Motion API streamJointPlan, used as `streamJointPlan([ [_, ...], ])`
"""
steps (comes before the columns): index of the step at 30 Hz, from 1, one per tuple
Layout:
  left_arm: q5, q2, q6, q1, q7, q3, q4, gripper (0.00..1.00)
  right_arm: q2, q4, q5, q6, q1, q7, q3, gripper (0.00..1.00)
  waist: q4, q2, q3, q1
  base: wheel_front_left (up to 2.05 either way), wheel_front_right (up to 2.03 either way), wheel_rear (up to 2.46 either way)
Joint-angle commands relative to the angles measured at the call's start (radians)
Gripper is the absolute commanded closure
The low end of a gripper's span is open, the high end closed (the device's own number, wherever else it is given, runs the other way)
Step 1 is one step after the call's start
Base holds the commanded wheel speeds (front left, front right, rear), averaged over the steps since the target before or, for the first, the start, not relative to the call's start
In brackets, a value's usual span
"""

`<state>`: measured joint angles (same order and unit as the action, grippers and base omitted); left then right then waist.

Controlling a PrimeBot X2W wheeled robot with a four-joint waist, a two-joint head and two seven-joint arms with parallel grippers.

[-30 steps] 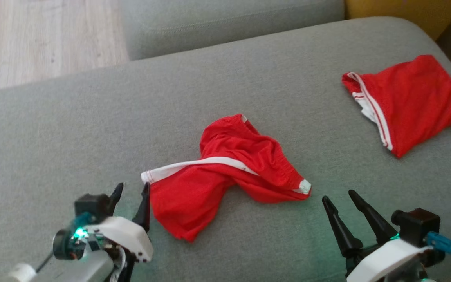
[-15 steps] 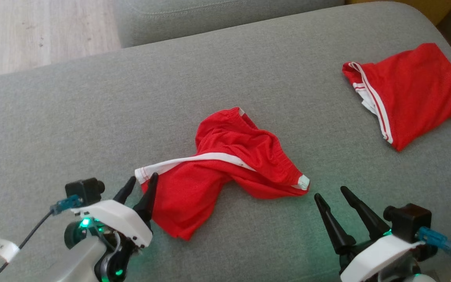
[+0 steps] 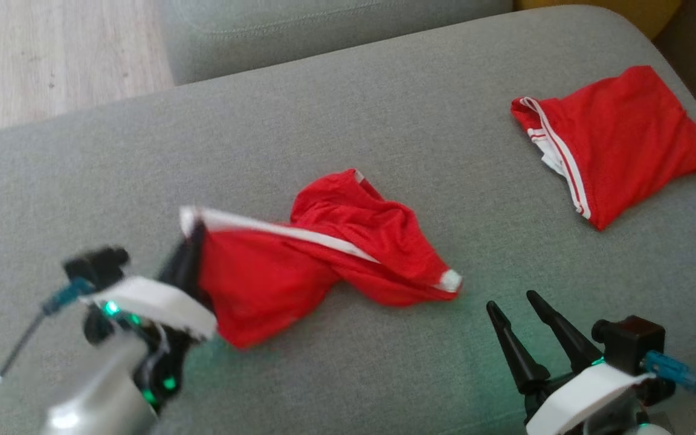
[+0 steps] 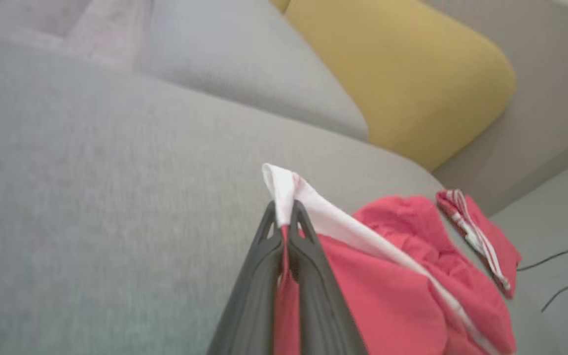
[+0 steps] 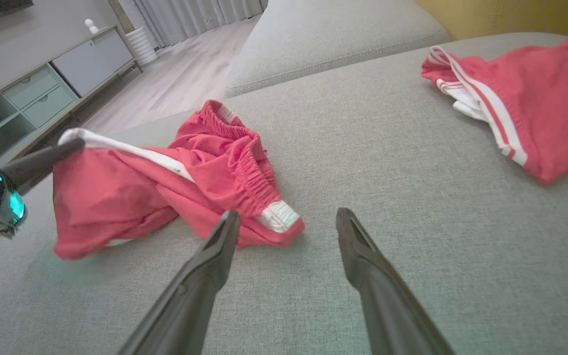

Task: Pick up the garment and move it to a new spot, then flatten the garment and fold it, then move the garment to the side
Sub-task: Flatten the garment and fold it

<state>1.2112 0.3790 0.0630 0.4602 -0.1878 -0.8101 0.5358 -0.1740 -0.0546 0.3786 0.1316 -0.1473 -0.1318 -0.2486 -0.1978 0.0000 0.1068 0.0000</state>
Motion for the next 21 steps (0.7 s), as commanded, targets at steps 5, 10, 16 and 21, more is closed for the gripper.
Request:
streamJointPlan([
  [5, -0.090, 0.081, 0.010, 0.151, -0.066, 0.126, -0.079, 1.00, -0.010, -0.030, 0.009, -0.001, 0.022, 0.010, -0.008, 0.00, -0.005, 0.0000, -0.026, 0.0000, 0.00, 0.00, 0.00],
  [10, -0.182, 0.154, -0.010, 0.131, -0.073, 0.169, -0.252, 1.00, -0.003, -0.027, 0.011, -0.001, 0.006, 0.014, -0.003, 0.00, -0.016, 0.0000, -0.059, 0.0000, 0.00, 0.00, 0.00],
  [16, -0.211, 0.279, -0.141, -0.142, -0.044, 0.117, -0.559, 1.00, 0.006, -0.026, 0.010, -0.001, -0.034, 0.020, 0.018, 0.00, -0.019, 0.0000, -0.089, 0.0000, 0.00, 0.00, 0.00],
  [21, -0.180, 0.322, -0.315, -0.422, -0.061, 0.134, -0.693, 1.00, 0.008, -0.039, 0.007, -0.001, -0.062, 0.021, 0.042, 0.00, 0.017, 0.0000, -0.084, 0.0000, 0.00, 0.00, 0.00],
])
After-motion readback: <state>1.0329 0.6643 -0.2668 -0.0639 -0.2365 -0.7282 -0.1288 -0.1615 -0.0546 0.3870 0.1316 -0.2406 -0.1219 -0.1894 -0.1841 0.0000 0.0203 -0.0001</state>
